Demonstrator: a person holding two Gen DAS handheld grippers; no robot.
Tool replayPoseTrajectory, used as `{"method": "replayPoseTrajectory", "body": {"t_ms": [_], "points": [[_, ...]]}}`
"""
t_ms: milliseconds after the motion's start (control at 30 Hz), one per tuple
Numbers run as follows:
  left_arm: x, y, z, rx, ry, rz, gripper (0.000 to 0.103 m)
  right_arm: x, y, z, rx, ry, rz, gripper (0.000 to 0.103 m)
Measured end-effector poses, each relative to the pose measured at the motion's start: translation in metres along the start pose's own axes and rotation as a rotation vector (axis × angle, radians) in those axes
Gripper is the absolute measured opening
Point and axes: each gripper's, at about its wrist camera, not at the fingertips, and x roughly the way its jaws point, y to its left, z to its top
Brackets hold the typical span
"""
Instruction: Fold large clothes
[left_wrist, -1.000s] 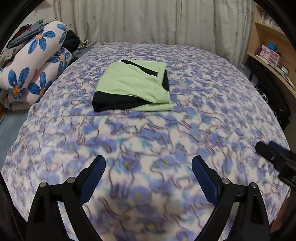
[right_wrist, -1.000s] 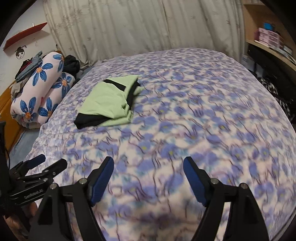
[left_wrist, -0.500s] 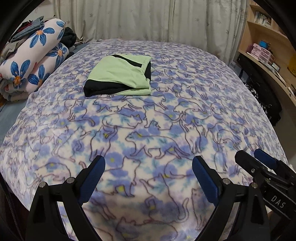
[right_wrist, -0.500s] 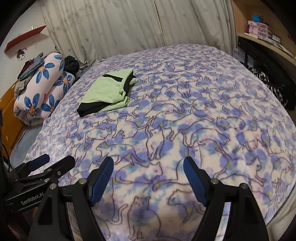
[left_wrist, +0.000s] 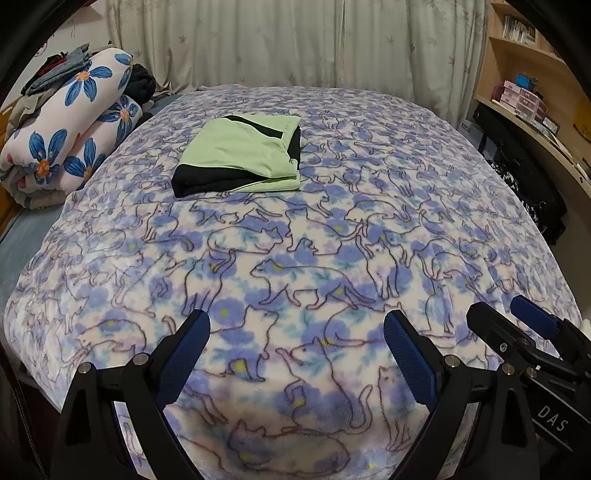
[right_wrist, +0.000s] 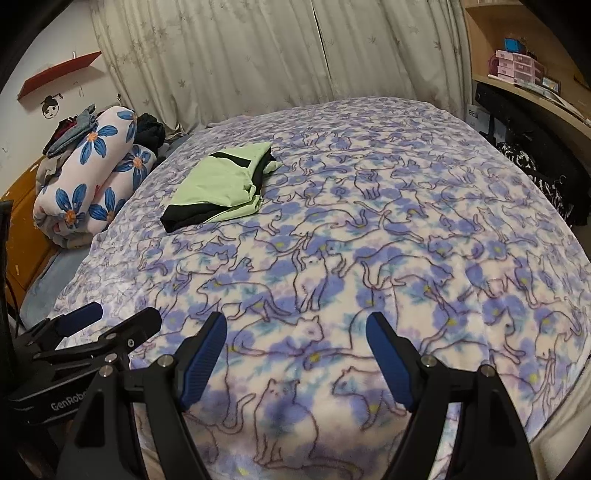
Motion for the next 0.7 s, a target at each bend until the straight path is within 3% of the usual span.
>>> {"method": "replayPoseTrajectory", "body": {"t_ms": [700], "points": [[0.0007,-0.0008,-0.0005,0.009,-0.003,0.006,0.092,0.0036,-0.0060,-0.0014,0.026,0.019,0.016,0.078]]}}
